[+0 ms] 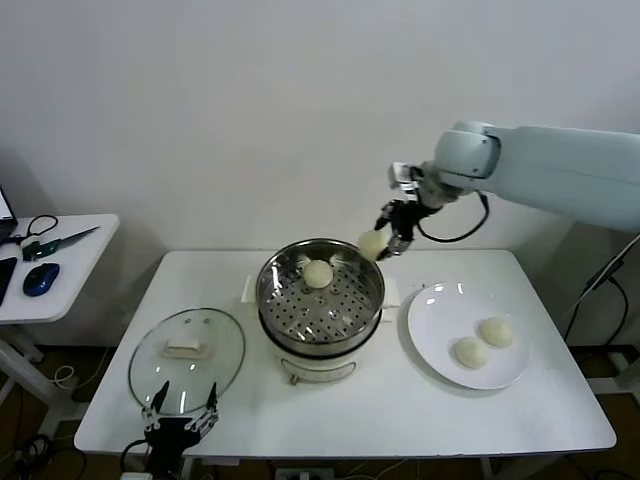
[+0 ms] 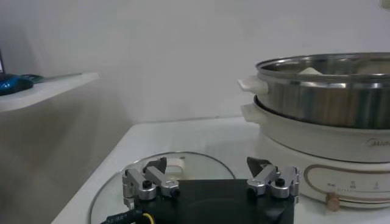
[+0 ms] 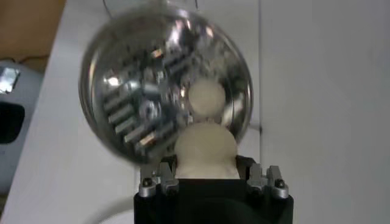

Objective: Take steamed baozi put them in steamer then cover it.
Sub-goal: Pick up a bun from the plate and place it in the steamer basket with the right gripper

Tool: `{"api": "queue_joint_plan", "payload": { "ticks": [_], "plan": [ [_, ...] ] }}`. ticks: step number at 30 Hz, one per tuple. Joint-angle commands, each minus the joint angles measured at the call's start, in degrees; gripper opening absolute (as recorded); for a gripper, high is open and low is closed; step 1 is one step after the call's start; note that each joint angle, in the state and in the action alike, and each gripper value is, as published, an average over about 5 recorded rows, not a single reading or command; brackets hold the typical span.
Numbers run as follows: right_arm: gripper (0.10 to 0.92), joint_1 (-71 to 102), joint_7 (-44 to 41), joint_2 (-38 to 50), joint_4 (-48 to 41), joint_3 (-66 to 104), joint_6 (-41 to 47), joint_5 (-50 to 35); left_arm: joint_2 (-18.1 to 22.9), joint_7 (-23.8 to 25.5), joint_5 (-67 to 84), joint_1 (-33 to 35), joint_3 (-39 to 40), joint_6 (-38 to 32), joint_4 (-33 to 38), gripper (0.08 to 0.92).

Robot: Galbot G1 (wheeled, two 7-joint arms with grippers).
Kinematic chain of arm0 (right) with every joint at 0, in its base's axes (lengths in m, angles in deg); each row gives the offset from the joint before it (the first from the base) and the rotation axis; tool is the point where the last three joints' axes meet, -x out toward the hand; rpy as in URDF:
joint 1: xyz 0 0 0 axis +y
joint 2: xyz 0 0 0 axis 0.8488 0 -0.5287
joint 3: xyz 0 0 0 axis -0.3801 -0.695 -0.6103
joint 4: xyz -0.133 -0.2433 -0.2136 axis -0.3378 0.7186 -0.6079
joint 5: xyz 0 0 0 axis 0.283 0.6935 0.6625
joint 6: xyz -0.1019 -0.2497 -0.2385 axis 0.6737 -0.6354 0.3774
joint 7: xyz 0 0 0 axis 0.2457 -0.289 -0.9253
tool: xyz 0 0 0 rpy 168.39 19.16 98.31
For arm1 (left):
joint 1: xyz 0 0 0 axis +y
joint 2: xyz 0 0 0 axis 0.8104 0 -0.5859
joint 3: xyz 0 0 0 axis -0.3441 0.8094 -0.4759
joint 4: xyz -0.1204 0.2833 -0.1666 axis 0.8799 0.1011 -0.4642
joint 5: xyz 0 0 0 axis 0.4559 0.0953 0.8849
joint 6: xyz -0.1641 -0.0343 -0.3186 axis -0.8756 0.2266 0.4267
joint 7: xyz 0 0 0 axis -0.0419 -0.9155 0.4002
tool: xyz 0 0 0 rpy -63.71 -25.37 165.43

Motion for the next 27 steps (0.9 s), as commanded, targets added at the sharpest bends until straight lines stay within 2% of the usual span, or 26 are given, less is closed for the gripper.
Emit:
{"api": "queue_joint_plan", "payload": {
  "ticks": [1,15,27],
  "plan": [
    [0.645,3.74,6.69,-13.77,2.97,1.53,4.80,-5.75,0.00,0.00,-0.06,0.05,-0.02,-0.02,0.05,0.823],
    [0.645,16.45,10.28,-23.05,-12.33,1.03,5.72,1.07,-0.10,-0.01,-0.18,-0.01,-0.34,-0.10,-0.26,0.823],
    [0.665,19.48,10.30,-24.88,-16.12,2.14,5.66,2.11,-0.14,-0.08,-0.14,0.09,-0.51,-0.27,-0.32,0.823]
  ]
}}
